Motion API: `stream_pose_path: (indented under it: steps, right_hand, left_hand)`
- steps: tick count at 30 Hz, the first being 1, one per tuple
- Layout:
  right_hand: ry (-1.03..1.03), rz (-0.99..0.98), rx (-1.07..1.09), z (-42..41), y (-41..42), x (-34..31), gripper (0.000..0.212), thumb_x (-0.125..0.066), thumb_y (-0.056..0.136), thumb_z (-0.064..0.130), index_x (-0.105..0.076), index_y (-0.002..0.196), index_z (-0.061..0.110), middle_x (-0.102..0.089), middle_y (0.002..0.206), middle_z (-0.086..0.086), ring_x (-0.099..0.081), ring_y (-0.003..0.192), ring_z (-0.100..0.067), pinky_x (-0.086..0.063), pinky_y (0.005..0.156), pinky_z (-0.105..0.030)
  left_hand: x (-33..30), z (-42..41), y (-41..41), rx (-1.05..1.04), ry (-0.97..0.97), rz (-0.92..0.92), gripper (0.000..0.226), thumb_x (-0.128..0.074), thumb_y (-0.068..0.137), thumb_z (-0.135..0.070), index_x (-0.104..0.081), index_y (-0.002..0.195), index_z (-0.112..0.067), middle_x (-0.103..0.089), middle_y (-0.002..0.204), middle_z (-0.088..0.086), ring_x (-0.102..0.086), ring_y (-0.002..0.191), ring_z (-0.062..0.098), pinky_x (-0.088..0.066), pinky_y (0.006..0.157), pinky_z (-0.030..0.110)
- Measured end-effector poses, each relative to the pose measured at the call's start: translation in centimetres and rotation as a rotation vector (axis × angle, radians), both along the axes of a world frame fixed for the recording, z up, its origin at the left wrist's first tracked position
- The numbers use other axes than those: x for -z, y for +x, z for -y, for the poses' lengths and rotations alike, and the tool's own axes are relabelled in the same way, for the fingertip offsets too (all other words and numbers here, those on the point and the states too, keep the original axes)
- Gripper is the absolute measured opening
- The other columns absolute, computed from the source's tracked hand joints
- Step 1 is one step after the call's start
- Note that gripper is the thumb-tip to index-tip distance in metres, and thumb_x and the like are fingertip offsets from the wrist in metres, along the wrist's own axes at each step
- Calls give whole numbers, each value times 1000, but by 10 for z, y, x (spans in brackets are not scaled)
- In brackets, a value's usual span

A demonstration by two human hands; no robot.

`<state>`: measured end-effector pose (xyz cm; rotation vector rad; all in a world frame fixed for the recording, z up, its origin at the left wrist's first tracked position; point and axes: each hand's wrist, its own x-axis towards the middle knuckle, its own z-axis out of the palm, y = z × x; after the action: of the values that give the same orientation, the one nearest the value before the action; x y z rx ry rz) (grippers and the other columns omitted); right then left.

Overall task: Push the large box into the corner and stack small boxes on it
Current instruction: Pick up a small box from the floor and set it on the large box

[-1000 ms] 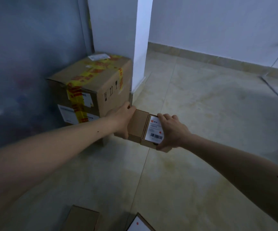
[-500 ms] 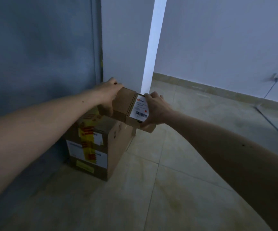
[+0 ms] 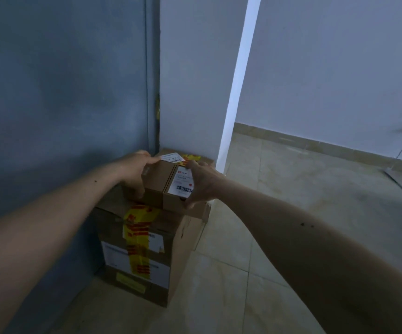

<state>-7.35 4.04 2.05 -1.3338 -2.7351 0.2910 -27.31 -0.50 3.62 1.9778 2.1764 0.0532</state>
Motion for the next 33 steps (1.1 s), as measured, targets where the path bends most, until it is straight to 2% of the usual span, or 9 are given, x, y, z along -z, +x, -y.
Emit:
stream_pose_path:
  steps: [6, 9, 12, 16, 22, 25, 28, 31, 33]
  right_hand:
    - [-25, 3, -11, -23, -6, 9, 84, -81, 70, 36, -39, 141, 20, -48, 139, -8, -43, 127, -32, -46, 101, -44]
    - [4, -2, -30, -33, -12, 13, 77, -76, 76, 39, -42, 141, 17, -48, 140, -10, -45, 126, -31, -44, 98, -39]
    - [51, 3, -42, -43, -22, 20, 68, -67, 84, 41, -44, 141, 14, -46, 141, -15, -45, 125, -34, -44, 101, -44]
    - [38, 21, -27, -55, -36, 35, 75, -57, 92, 39, -22, 152, 10, -26, 153, -21, -22, 143, -39, -29, 115, -50]
    - [16, 36, -5, -62, -41, 42, 78, -50, 96, 37, -7, 155, 11, -1, 162, -20, 4, 150, -38, -12, 122, -49]
    - [11, 48, 6, -59, -41, 40, 78, -49, 96, 37, -4, 155, 12, 3, 163, -19, 7, 151, -37, -12, 121, -51]
    - [111, 94, 17, -53, -39, 42, 78, -50, 95, 39, -6, 153, 11, -5, 162, -16, 0, 151, -35, -18, 118, -56]
    - [192, 66, 23, -43, -35, 42, 84, -49, 94, 44, -2, 153, 8, -9, 163, -12, -1, 152, -31, -12, 120, -53]
    - [197, 18, 20, -32, -28, 41, 87, -49, 94, 49, -1, 153, 7, -7, 164, -12, -1, 152, -30, -9, 122, -50]
  left_hand:
    - [9, -20, -14, 95, -50, 1, 90, -77, 74, -8, -30, 148, -30, -25, 159, 1, -27, 142, 29, -29, 109, 45]
    - [19, -31, -23, 112, -16, 3, 85, -71, 80, -5, -27, 149, -28, -18, 161, 0, -17, 147, 28, -19, 116, 45]
    - [30, -43, -27, 149, 60, -118, 82, -64, 85, -2, -19, 151, -20, -12, 162, 3, -8, 150, 23, -6, 119, 39]
    - [48, -54, -20, 114, 106, -198, 79, -49, 91, 4, -1, 152, -12, 4, 163, 9, 3, 150, 23, 1, 118, 33]
    - [45, -60, -16, 95, 32, -200, 87, -52, 90, -1, 4, 153, -23, 11, 162, 11, 9, 149, 30, -1, 121, 45]
    - [42, -60, -12, 71, -9, -203, 87, -51, 90, -1, 6, 153, -23, 13, 162, 12, 11, 149, 31, 0, 121, 47]
    - [39, -55, -3, 31, -41, -194, 86, -50, 91, -5, 9, 152, -19, 16, 161, 12, 14, 148, 29, -4, 121, 50]
    - [34, -45, 9, 9, -30, -179, 87, -47, 91, -1, 16, 150, -10, 18, 161, 13, 14, 148, 26, 1, 121, 43]
    - [33, -36, 17, 15, 6, -130, 90, -48, 89, 0, 18, 149, -10, 19, 160, 11, 15, 148, 26, 0, 121, 45]
